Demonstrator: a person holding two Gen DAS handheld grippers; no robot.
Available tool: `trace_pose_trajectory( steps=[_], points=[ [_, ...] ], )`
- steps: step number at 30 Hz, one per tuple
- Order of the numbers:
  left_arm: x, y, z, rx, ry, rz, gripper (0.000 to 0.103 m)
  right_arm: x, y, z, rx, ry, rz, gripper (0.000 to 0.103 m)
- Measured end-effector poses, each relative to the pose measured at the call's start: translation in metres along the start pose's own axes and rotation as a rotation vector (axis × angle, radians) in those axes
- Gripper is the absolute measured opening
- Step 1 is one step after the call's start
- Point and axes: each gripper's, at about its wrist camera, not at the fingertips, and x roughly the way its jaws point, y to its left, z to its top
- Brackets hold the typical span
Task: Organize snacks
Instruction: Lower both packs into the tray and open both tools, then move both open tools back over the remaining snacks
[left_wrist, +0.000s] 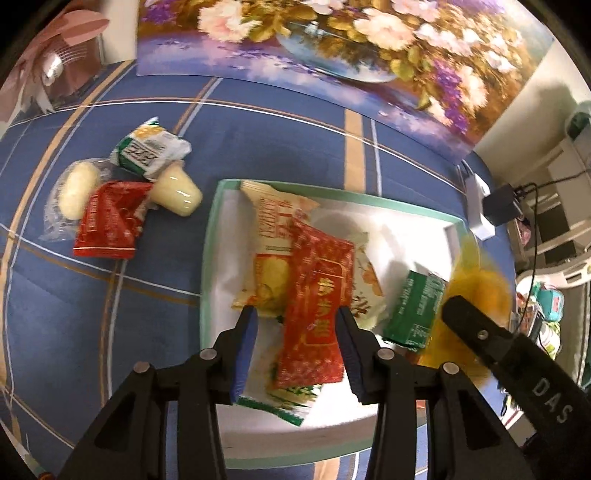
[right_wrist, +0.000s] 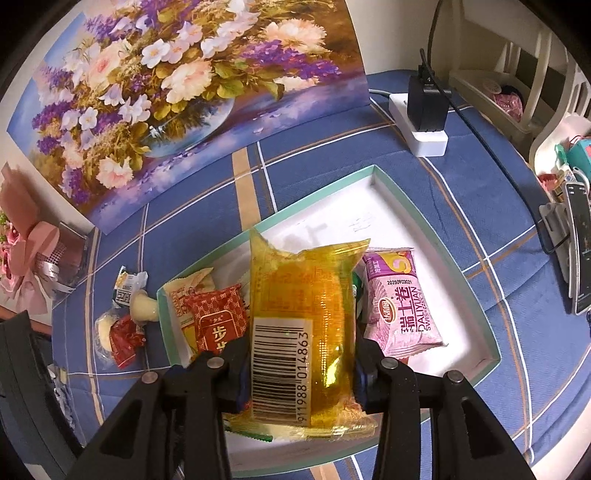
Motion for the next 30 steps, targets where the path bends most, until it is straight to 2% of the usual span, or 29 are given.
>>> trace_pose_trajectory(
  steps=[1,2,6,7,9,15,17,20,22,25,30],
  points=[
    [-0.002,0.003,0.001,-0.007,-0.006,0.014,0.051,-0.001,0.000,0.000,0.003,-0.004,0.004,0.054],
    [-0.003,0.006,0.002,-0.012,-0.011,0.022,0.055,-0.002,0.000,0.001,0.002,-0.009,0.004,0.055],
    [-0.010,0.018,0.005,-0.039,-0.029,0.058,0.058,-0.009,0.000,0.002,0.001,-0.027,-0.003,0.055],
    [-0.013,0.022,0.006,-0.048,-0.039,0.072,0.061,-0.011,0.001,0.002,-0.001,-0.030,-0.006,0.057],
    [-0.017,0.028,0.008,-0.061,-0.057,0.101,0.073,-0.012,0.002,0.003,-0.009,-0.036,-0.013,0.061],
    [-0.033,0.052,0.015,-0.091,-0.143,0.205,0.085,-0.009,0.009,0.002,-0.045,-0.045,-0.022,0.078],
    [-0.034,0.060,0.018,-0.103,-0.155,0.225,0.086,-0.008,0.012,0.001,-0.054,-0.048,-0.021,0.085],
    [-0.035,0.070,0.021,-0.127,-0.162,0.240,0.095,-0.008,0.016,0.000,-0.064,-0.055,-0.018,0.094],
    [-0.037,0.075,0.022,-0.141,-0.168,0.240,0.095,-0.008,0.017,-0.001,-0.062,-0.059,-0.017,0.102],
    [-0.041,0.083,0.022,-0.154,-0.169,0.247,0.102,-0.008,0.022,-0.001,-0.076,-0.063,-0.017,0.103],
    [-0.048,0.088,0.024,-0.167,-0.190,0.238,0.102,-0.009,0.028,-0.002,-0.097,-0.065,-0.034,0.103]
  ],
)
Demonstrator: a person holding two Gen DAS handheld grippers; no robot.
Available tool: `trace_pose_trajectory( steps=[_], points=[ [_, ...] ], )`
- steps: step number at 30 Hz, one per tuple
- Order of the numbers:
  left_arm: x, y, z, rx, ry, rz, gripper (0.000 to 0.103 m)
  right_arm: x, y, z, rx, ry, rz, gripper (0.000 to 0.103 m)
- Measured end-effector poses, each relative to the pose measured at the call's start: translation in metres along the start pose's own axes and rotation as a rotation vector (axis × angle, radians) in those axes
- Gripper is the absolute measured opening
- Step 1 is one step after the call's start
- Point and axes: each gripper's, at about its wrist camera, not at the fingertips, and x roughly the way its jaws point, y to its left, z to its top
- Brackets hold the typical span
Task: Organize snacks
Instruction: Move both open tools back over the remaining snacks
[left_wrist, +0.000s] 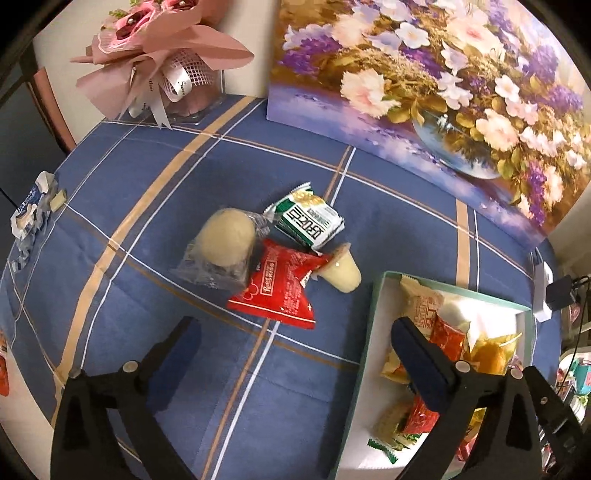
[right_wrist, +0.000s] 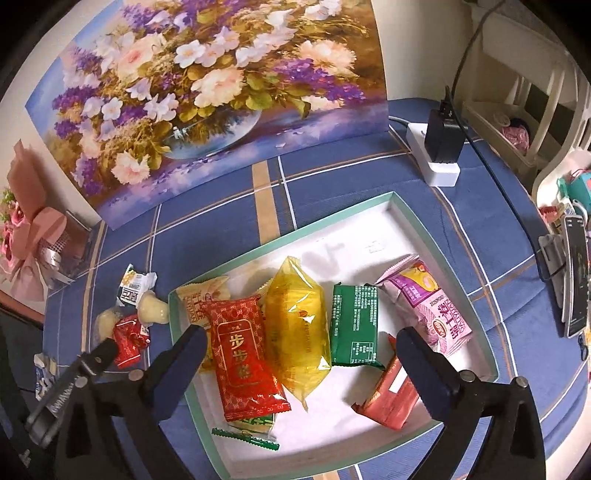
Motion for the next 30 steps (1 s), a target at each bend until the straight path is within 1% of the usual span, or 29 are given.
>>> trace_pose_trajectory(
  steps=[4,7,10,13,15,17,21,24,30],
  points=[
    [-0.004,0.005,0.002,-0.010,-0.005,-0.026,0.102,-0.001,0.005,0.000,-0.011,0.002,-0.007,0.103],
    [-0.004,0.009,0.005,-0.021,-0.004,-0.031,0.102,-0.002,0.009,0.000,-0.015,0.000,-0.012,0.103],
    [-0.006,0.018,0.010,-0.032,0.003,-0.051,0.102,-0.002,0.016,-0.001,-0.022,0.000,-0.010,0.103],
    [-0.010,0.030,0.016,-0.041,-0.007,-0.049,0.102,0.000,0.026,-0.003,-0.041,0.008,-0.010,0.103],
    [-0.012,0.043,0.020,-0.039,-0.015,-0.018,0.102,0.001,0.036,-0.005,-0.058,0.011,-0.011,0.103],
    [-0.013,0.056,0.024,-0.055,-0.002,0.014,0.102,0.001,0.047,-0.007,-0.074,0.011,-0.009,0.103],
    [-0.010,0.090,0.031,-0.105,0.017,0.023,0.102,0.000,0.077,-0.013,-0.115,0.007,0.012,0.103],
    [-0.009,0.117,0.035,-0.137,0.014,0.058,0.102,0.000,0.101,-0.019,-0.146,0.008,0.036,0.103],
    [-0.009,0.169,0.041,-0.230,0.009,0.076,0.102,0.006,0.148,-0.037,-0.223,0.025,0.081,0.103]
  ],
)
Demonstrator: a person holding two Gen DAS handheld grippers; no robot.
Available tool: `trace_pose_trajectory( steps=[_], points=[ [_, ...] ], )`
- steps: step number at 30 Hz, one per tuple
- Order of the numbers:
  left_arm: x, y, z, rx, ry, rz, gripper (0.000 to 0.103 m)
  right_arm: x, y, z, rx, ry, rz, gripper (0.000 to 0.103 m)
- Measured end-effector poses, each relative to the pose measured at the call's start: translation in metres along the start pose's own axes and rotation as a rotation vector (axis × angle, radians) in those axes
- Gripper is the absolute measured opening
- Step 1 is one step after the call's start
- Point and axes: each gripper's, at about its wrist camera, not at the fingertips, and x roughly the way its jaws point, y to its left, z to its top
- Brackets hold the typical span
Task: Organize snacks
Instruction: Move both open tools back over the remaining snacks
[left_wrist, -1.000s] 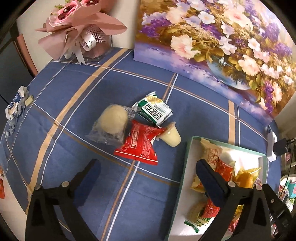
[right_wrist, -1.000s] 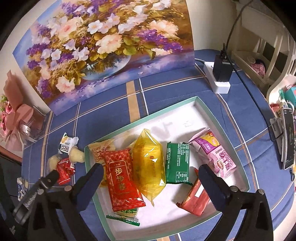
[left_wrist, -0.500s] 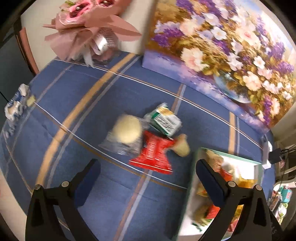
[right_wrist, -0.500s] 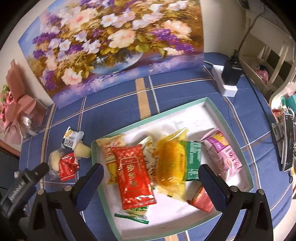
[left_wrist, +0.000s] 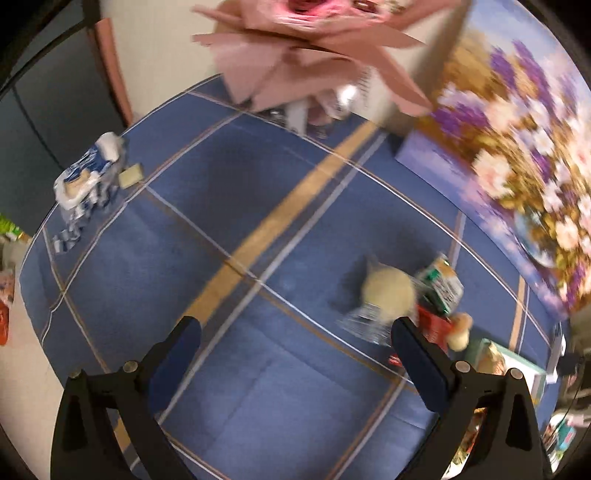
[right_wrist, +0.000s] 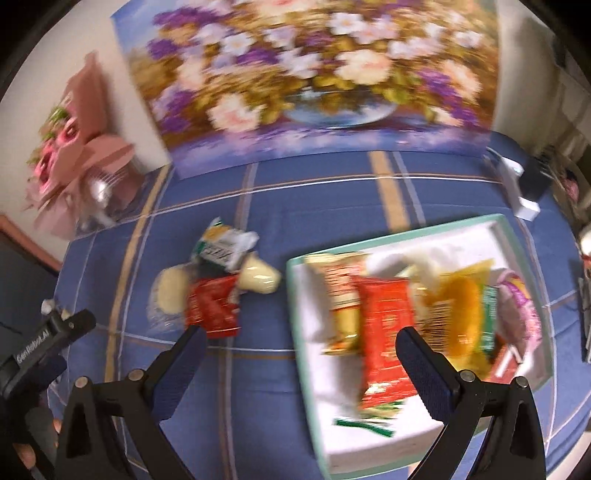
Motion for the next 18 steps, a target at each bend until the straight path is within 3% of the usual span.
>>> trace_pose_trajectory(
  steps=[10,18],
  points=[
    [0.012,0.036,0.015,-0.056,0.013,-0.007,0.102,0.023,0.042,-0.006,-0.041,0.031,0.045,0.103],
    [0.028,0.008,0.015,0.001,0.031,-0.079,0.102,0.048,0.047,-0.003,-0.022,0.028,0.035,0.103]
  ],
)
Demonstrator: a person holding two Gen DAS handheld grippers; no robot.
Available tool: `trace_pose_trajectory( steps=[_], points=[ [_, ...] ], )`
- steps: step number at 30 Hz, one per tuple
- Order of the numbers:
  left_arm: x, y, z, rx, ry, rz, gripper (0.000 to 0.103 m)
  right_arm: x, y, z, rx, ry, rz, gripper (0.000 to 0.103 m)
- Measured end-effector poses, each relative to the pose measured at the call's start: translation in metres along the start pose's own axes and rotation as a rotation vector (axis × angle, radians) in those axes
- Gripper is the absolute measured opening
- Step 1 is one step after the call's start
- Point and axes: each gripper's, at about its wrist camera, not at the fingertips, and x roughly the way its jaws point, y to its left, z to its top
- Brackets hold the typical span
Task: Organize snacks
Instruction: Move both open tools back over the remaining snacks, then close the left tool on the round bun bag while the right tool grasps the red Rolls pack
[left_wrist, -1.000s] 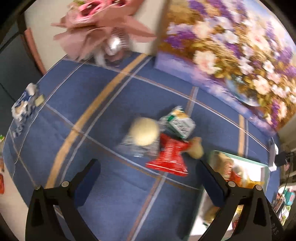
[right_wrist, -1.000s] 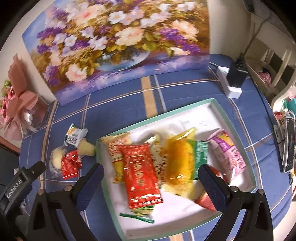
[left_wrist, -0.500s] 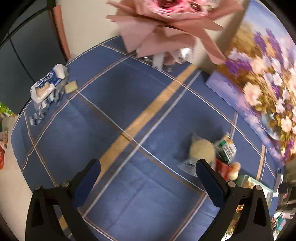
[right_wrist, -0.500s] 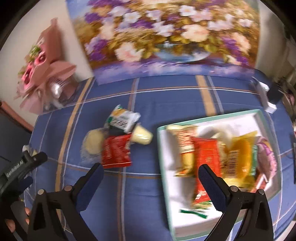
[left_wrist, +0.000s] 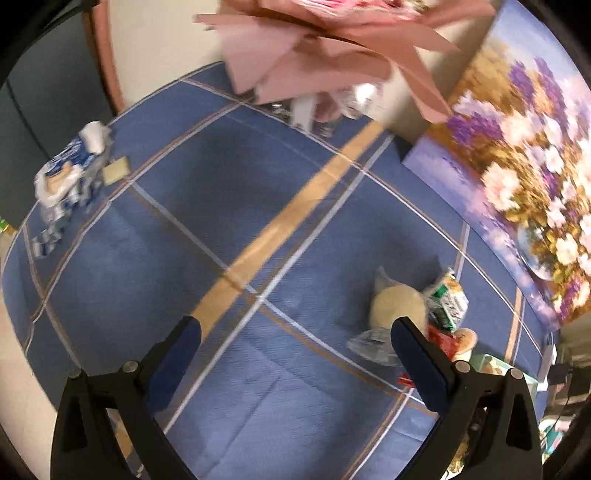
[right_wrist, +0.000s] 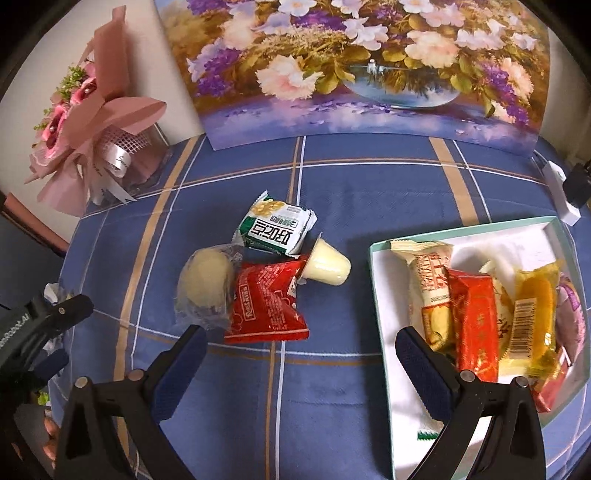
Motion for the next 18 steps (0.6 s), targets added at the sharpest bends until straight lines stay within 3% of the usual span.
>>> trace_pose_trajectory(
  steps=[6,18],
  points=[
    [0.019,-0.027,-0.001,0.025,0.042,-0.078,0.102,0.015,0.007,0.002,-0.003,-0.024,-0.002,0.100],
    [0.055,-0.062,-0.006,0.107,0.079,-0.088,0.102,0.047,0.012,0.010,-0.014,-0.022,0.007,0.090]
  ],
)
